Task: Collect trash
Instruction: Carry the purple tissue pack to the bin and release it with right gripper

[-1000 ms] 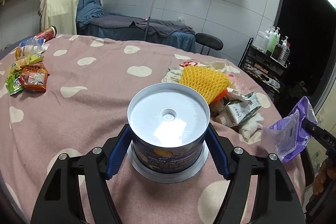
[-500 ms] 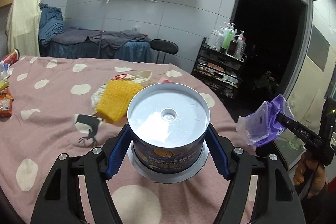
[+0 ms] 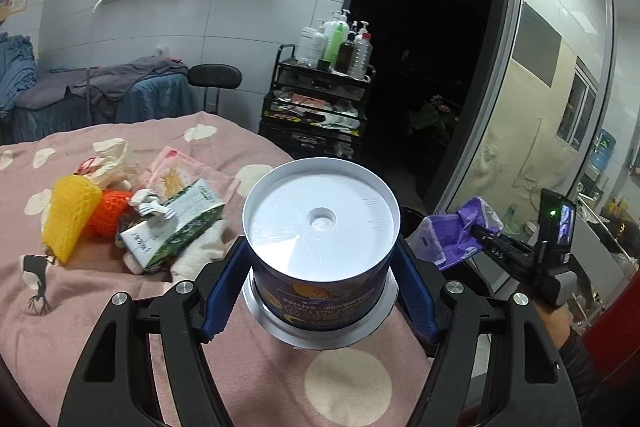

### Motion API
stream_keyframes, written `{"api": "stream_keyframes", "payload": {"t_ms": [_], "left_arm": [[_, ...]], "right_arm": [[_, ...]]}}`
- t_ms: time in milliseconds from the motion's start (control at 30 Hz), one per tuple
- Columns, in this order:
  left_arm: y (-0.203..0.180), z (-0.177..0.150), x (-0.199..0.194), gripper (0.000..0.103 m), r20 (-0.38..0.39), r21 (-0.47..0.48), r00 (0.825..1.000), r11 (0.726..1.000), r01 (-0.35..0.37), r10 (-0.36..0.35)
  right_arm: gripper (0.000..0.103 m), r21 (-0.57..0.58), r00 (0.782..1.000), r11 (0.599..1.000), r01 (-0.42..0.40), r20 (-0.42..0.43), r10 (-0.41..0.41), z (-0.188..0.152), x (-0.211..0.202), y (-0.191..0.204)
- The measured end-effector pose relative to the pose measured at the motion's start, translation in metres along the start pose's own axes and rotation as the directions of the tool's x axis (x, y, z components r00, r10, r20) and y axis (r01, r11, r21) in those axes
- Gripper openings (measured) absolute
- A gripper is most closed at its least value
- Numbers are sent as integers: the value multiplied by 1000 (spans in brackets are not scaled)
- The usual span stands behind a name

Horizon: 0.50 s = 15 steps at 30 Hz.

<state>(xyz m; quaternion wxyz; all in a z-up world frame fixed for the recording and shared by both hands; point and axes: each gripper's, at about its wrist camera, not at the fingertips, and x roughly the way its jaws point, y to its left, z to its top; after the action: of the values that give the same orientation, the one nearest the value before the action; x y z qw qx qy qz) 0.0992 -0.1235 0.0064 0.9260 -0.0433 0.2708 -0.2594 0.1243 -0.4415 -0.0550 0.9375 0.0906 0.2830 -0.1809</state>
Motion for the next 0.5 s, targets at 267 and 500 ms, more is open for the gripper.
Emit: {"api": "stream_keyframes", "payload": {"t_ms": [267, 500], "left_arm": [[-14, -1, 24, 70, -57, -9, 996, 998, 65, -65], [-27, -3, 38, 70, -96, 16, 991, 996, 92, -90]], "right_arm": [[25, -110, 994, 993, 43, -100, -54, -27, 34, 4], [42, -153, 986, 988, 19, -161, -44, -47, 43, 20]]}}
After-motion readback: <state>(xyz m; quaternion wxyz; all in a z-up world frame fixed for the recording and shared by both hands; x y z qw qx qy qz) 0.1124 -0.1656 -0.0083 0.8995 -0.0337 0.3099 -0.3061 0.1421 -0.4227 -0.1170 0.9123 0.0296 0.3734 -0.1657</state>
